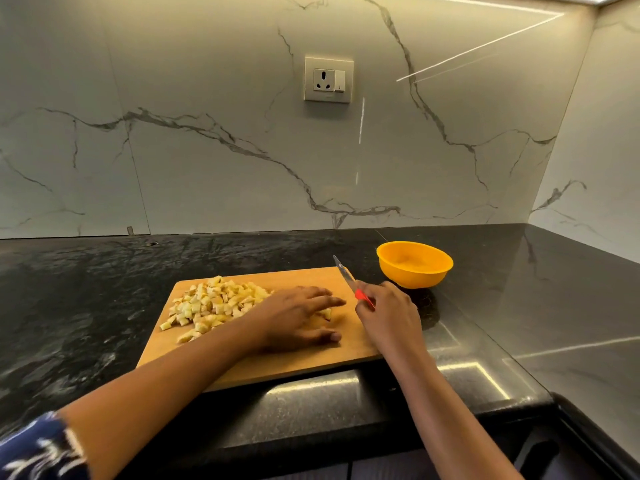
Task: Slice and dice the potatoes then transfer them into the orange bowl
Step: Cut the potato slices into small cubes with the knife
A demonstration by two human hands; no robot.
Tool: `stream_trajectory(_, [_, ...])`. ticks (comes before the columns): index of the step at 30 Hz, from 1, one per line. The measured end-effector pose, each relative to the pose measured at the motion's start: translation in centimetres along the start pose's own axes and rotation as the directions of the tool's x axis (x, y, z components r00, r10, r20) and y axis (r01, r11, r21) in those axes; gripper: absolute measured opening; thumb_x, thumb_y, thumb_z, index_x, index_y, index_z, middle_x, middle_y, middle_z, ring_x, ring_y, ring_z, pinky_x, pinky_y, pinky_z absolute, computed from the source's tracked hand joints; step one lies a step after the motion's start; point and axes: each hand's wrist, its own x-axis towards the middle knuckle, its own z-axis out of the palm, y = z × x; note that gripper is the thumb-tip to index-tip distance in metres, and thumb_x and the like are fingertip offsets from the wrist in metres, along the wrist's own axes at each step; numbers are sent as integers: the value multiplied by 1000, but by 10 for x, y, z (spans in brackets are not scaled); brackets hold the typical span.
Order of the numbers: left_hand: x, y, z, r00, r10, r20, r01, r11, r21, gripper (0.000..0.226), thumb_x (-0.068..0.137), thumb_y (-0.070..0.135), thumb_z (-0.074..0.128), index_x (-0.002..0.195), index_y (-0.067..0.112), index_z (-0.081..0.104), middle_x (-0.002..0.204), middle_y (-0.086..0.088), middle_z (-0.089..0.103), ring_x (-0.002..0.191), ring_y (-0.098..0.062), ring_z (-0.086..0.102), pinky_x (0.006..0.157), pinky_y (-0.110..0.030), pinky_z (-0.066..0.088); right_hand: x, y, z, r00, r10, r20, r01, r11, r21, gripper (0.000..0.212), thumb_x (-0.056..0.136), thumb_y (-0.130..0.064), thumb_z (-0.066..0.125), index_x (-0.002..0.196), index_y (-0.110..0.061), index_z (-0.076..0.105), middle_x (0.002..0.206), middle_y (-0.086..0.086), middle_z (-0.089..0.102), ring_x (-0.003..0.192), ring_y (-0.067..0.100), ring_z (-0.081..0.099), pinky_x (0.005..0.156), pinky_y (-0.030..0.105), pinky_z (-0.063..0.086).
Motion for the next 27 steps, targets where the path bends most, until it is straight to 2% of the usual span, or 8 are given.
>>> stream_trajectory(4, [17, -7, 1, 991, 3, -133, -11, 998, -55, 28, 94, 39, 50, 117, 26, 58, 121, 4, 57, 107, -9, 50, 88, -20, 42, -1, 8, 1, 999, 37, 16, -38, 999, 27, 40, 96, -28, 53, 136, -31, 52, 101, -3, 54, 92, 11, 52, 75, 23, 37])
stream_trajectory(9, [0, -38, -7, 980, -72, -187, 59, 995, -75, 14, 92, 29, 58, 103, 22, 60, 101, 7, 57, 89, -5, 53, 75, -11, 41, -2, 9, 2, 999, 48, 24, -49, 997, 55, 40, 96, -28, 52, 136, -32, 52, 96, -3, 52, 85, 10, 47, 72, 23, 34])
stream_trajectory(14, [-24, -56, -23, 966, -140, -219, 124, 989, -83, 13, 89, 23, 61, 102, 21, 62, 98, 8, 58, 89, -6, 55, 80, -18, 49, -4, 5, 2, 998, 50, 24, -51, 998, 40, 41, 96, -29, 53, 137, -31, 51, 95, -5, 49, 85, 9, 46, 72, 22, 35])
stream_trajectory(19, [-46, -63, -33, 879, -245, -408, 148, 956, -255, 23, 87, 6, 61, 105, 20, 67, 101, 9, 65, 93, -5, 61, 85, -20, 51, -7, 1, 3, 999, 43, 22, -44, 999, 32, 41, 97, -30, 52, 138, -31, 49, 95, -6, 48, 85, 8, 45, 72, 22, 34])
stream_trajectory(21, [-50, -60, -33, 862, -256, -437, 135, 948, -288, 21, 87, 8, 63, 104, 18, 68, 100, 7, 67, 92, -5, 63, 86, -21, 51, -8, 1, 3, 999, 39, 22, -40, 998, 39, 41, 97, -30, 52, 137, -31, 50, 95, -6, 49, 85, 8, 45, 73, 22, 35])
stream_trajectory(23, [-52, -57, -31, 843, -252, -476, 152, 959, -239, 14, 85, 16, 68, 99, 17, 71, 93, 4, 70, 82, -5, 64, 91, -29, 51, -8, 1, 3, 999, 38, 20, -39, 998, 41, 41, 96, -30, 53, 137, -31, 50, 96, -5, 50, 85, 8, 46, 73, 22, 36])
stream_trajectory(25, [-52, -61, -30, 822, -270, -502, 226, 963, -148, 17, 83, 33, 67, 90, 18, 72, 83, 4, 72, 72, -6, 64, 109, -42, 35, -9, 2, 3, 999, 38, 21, -39, 998, 40, 41, 96, -30, 53, 137, -31, 50, 96, -5, 49, 85, 8, 46, 72, 22, 35])
stream_trajectory(27, [-53, -67, -30, 806, -314, -502, 322, 944, -74, 43, 80, 58, 50, 85, 21, 72, 79, 6, 71, 71, -7, 64, 115, -50, 17, -10, 2, 3, 999, 39, 21, -40, 998, 49, 41, 96, -30, 53, 138, -31, 49, 95, -5, 49, 85, 8, 46, 72, 22, 34])
